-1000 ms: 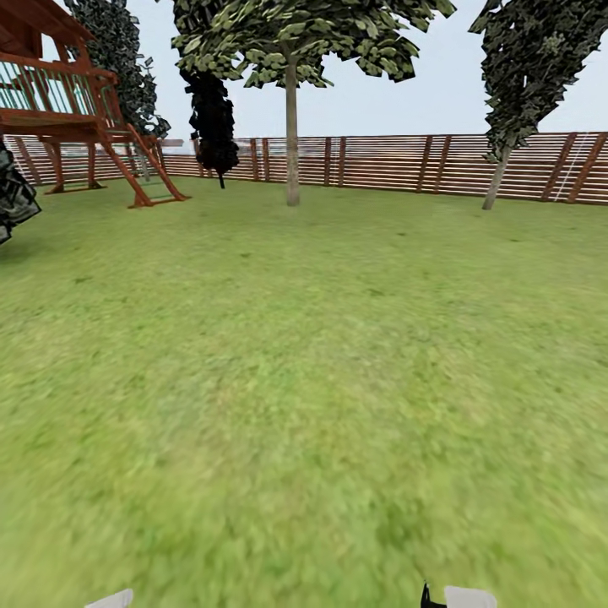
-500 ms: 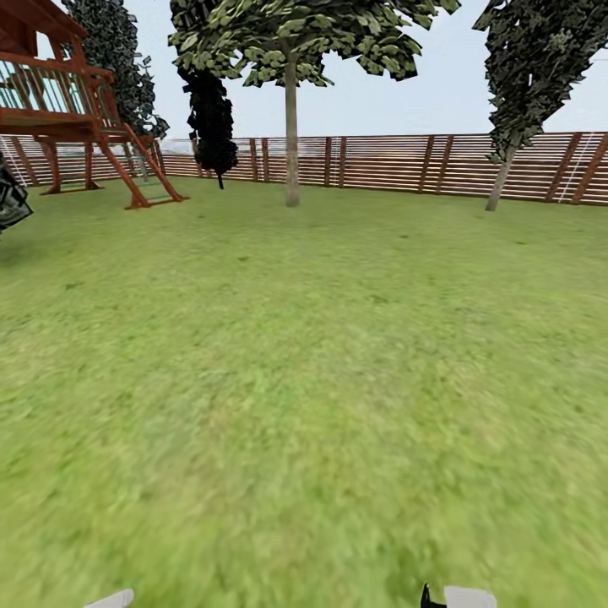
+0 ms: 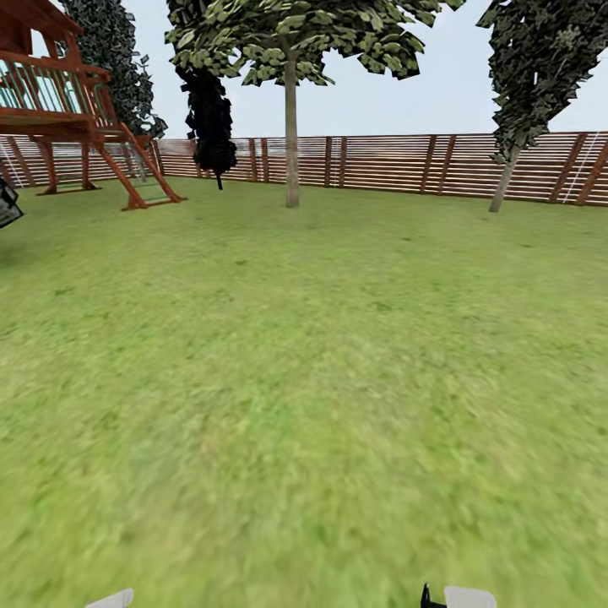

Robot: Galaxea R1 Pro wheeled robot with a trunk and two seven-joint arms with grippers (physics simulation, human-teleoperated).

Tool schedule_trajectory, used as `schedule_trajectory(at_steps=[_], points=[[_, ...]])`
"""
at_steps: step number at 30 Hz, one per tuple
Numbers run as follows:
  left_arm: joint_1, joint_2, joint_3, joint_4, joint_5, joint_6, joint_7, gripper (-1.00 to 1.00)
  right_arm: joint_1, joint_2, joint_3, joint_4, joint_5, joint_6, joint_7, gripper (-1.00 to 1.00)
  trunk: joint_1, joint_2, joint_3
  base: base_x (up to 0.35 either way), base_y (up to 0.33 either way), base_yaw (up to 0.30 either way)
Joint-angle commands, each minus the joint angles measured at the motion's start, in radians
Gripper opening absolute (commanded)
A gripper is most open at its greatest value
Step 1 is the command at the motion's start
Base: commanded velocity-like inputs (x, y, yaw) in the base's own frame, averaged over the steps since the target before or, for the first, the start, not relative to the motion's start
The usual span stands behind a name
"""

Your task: In the garden, pick up the pesticide atomizer on the floor and spray pesticide onto both trees until each tree trunk is fully covered.

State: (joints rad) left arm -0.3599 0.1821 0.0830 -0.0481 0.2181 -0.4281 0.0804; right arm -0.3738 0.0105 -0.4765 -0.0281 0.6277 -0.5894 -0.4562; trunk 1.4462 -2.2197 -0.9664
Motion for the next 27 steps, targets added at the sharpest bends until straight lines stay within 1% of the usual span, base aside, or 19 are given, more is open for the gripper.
schedule_trajectory(at_steps=[1, 27], points=[[-0.001, 0.000, 0.007, 0.001, -0.003, -0.003, -0.001, -1.00, 0.000, 0.000, -0.007, 0.001, 0.011, -0.001, -0.006, 1.00, 0.000, 0.000, -0.001, 0.340, 0.000, 0.000], [-0.001, 0.000, 0.007, 0.001, -0.003, -0.004, -0.001, -1.00, -0.001, 0.000, -0.007, 0.000, 0.011, -0.001, -0.006, 1.00, 0.000, 0.000, -0.001, 0.340, 0.000, 0.000]])
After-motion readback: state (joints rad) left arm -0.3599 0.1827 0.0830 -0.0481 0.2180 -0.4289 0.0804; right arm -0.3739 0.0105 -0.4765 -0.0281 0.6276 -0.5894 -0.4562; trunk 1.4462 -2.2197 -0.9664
